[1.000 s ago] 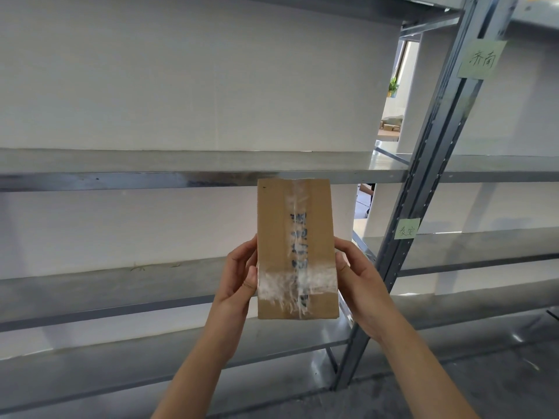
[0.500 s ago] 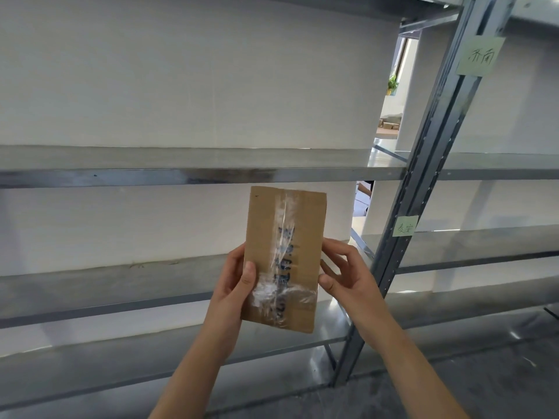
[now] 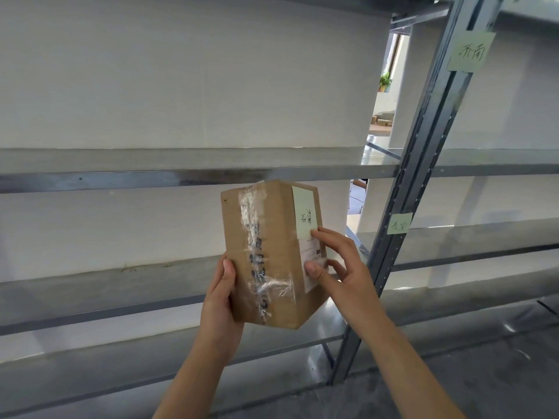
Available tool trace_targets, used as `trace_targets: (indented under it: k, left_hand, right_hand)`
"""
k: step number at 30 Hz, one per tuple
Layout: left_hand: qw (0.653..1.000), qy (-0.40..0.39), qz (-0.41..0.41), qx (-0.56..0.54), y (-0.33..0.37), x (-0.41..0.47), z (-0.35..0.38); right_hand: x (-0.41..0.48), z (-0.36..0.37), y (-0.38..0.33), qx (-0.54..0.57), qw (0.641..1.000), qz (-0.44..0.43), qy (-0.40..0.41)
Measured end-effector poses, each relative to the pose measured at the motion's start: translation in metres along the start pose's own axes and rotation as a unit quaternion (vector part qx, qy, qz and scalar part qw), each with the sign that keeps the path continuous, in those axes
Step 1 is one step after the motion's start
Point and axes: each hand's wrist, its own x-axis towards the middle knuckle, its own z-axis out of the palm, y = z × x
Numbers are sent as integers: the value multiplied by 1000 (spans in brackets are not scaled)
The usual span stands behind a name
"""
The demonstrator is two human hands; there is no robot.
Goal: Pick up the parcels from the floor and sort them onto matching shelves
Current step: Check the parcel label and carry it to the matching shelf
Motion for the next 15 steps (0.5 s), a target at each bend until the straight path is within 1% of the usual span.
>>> trace_targets:
  k: [2,5,8,11,15]
  left_hand:
    - [1000,9,2,0,0,2,-2]
    - [1000,15,1,-5,-1,4,-4]
    - [1000,18,25,5,-1,6,-4]
    - [993,34,83,74,1,8,-5]
    - [967,69,147,195,3,10,-13]
  right_hand:
    - [1,1,-4,13,999,42,0]
    - [2,1,-8,21,994,105,-37]
    - [4,4,-12,31,990,121,-61]
    - [3,4,-16,50,990,115,-58]
    - [3,7,-16,73,988,125,-60]
